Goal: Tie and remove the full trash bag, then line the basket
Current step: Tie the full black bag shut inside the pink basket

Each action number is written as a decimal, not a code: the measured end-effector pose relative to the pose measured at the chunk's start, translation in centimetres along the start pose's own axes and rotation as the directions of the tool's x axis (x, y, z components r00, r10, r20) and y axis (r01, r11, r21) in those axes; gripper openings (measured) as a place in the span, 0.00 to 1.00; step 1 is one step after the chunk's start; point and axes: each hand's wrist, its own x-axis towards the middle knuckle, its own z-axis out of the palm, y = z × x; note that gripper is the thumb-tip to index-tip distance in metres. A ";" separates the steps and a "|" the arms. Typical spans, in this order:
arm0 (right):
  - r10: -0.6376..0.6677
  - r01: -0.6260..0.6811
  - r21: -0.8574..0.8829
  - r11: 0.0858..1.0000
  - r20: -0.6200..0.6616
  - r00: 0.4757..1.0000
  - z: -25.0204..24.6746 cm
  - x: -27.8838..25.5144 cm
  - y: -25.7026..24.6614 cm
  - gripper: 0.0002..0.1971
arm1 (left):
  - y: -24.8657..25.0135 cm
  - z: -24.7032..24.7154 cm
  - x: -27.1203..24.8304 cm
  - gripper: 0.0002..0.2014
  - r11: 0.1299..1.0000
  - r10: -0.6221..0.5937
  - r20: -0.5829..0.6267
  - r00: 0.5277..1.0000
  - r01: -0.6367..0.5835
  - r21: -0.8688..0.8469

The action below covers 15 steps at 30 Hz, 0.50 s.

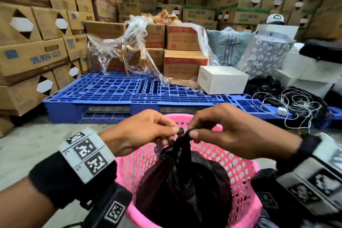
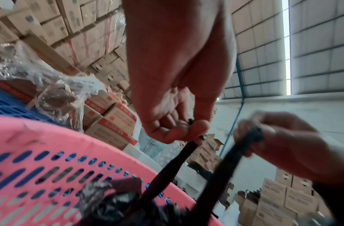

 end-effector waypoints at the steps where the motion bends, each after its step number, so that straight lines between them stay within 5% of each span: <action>1: 0.006 -0.006 0.003 1.000 -0.027 1.000 0.1 0.8 -0.1 0.07 | 0.0 0.6 -0.1 0.13 0.999 0.018 0.047 0.999 -0.017 -0.030; 6: 0.089 -0.078 0.105 0.991 -0.099 0.991 0.6 2.7 0.6 0.06 | -0.8 1.4 -0.5 0.07 0.974 0.003 0.055 0.998 0.010 -0.228; 11: 0.152 -0.133 0.155 0.979 -0.115 0.982 1.7 3.5 1.3 0.06 | -1.4 0.8 -1.3 0.12 0.994 0.060 -0.020 0.998 -0.061 -0.088; 15: 0.242 -0.247 0.028 0.969 0.111 0.964 2.0 2.3 1.8 0.31 | -1.8 0.2 -1.6 0.15 0.997 0.047 -0.074 0.996 -0.052 -0.059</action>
